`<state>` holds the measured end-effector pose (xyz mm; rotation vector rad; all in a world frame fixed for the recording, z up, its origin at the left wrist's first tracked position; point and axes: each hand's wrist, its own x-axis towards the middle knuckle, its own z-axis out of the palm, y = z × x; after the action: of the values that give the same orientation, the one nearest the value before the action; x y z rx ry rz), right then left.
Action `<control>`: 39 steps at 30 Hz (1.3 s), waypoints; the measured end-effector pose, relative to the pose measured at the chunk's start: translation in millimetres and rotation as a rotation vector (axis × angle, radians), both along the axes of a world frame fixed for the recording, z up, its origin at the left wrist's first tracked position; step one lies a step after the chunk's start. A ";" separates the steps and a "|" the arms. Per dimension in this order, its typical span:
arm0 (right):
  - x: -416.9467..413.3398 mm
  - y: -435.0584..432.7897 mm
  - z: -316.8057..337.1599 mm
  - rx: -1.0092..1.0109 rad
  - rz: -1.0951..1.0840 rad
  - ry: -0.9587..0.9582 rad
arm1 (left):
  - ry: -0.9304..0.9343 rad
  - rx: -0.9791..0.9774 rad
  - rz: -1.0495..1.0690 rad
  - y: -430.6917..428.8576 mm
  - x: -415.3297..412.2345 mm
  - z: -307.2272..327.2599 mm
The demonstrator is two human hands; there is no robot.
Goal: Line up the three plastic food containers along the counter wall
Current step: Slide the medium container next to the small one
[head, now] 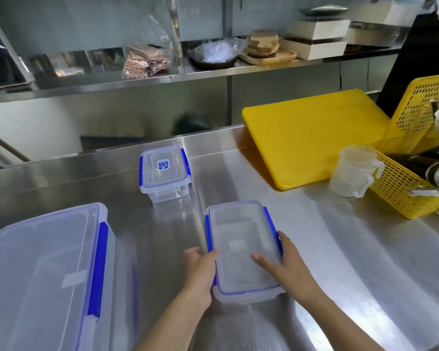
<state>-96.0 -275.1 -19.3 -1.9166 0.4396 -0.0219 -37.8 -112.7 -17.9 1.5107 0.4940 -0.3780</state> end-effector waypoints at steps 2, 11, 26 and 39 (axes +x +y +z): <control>-3.3 -4.0 -0.3 0.065 0.113 -0.032 | -0.093 -0.027 -0.171 7.0 -5.6 5.7; 12.3 -29.9 13.5 -0.276 0.504 0.096 | -0.429 0.653 -0.856 21.4 7.6 -8.3; 142.4 -31.8 -6.3 -0.811 0.166 -0.094 | -1.012 1.132 -0.684 -16.5 96.9 -15.8; 232.6 -35.4 -7.6 -1.001 0.372 0.163 | -0.653 1.307 -0.859 -27.7 183.7 -23.7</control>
<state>136.6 -310.5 -26.9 -2.9786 0.1636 0.1928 145.9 -140.4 -41.6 2.9437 -0.6363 -0.1502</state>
